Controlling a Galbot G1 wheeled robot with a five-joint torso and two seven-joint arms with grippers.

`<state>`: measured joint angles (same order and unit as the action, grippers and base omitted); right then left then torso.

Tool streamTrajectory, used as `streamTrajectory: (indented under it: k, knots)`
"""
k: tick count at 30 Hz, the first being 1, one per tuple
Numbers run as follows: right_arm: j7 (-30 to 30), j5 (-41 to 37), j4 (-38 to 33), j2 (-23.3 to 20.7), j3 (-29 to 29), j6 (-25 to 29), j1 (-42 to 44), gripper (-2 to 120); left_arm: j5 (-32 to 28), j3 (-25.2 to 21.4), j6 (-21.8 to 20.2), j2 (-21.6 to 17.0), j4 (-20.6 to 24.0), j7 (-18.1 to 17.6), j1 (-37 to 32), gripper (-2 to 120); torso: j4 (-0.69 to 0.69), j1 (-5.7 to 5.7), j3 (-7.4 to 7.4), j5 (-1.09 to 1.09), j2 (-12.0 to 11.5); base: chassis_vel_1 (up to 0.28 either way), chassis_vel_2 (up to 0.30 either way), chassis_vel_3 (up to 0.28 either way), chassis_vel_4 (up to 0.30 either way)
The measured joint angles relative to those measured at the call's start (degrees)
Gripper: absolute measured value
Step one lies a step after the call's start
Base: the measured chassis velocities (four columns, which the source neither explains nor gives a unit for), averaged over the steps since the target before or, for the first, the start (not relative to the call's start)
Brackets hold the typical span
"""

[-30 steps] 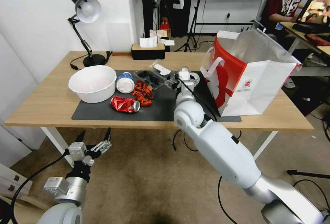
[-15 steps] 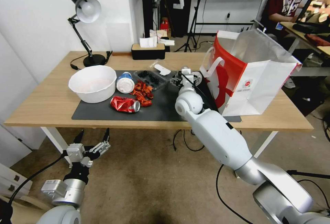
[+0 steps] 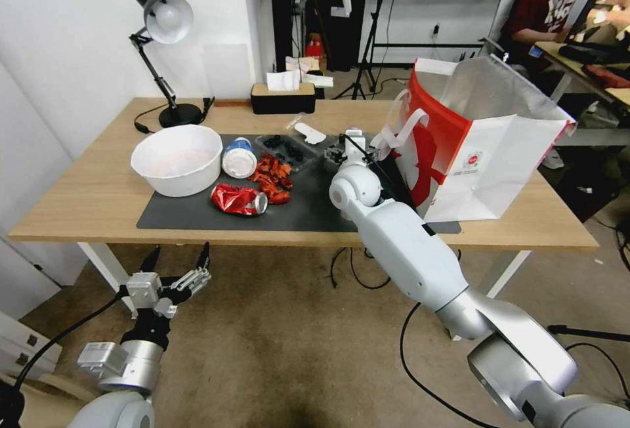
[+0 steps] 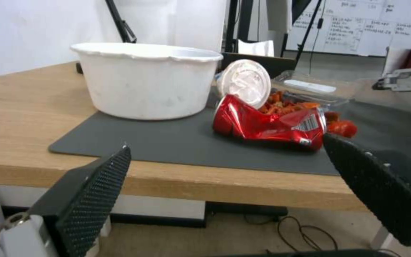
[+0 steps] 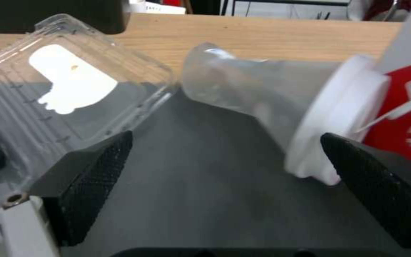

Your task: Pick up the trash from the table and place it into the takeout bag.

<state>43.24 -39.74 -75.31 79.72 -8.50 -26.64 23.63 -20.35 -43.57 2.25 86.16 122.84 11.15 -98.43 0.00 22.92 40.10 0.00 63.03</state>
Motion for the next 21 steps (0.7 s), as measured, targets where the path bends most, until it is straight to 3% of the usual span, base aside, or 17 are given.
streamTrajectory:
  k: [13,21]
  knots:
    - [-0.98,2.67,-5.5,-4.66,2.9,1.85,2.25,100,0.09,0.38,0.0,-0.02,-0.46,-0.08,0.36,100,0.0,0.0,0.0,0.01,0.0,0.0,0.0,0.0,0.0]
    - [-0.68,1.54,-4.83,-4.87,3.27,1.41,1.99,100,0.1,0.32,-0.04,-0.08,-0.39,-0.12,0.42,100,0.0,0.0,0.0,0.0,0.0,0.0,0.0,0.0,0.0]
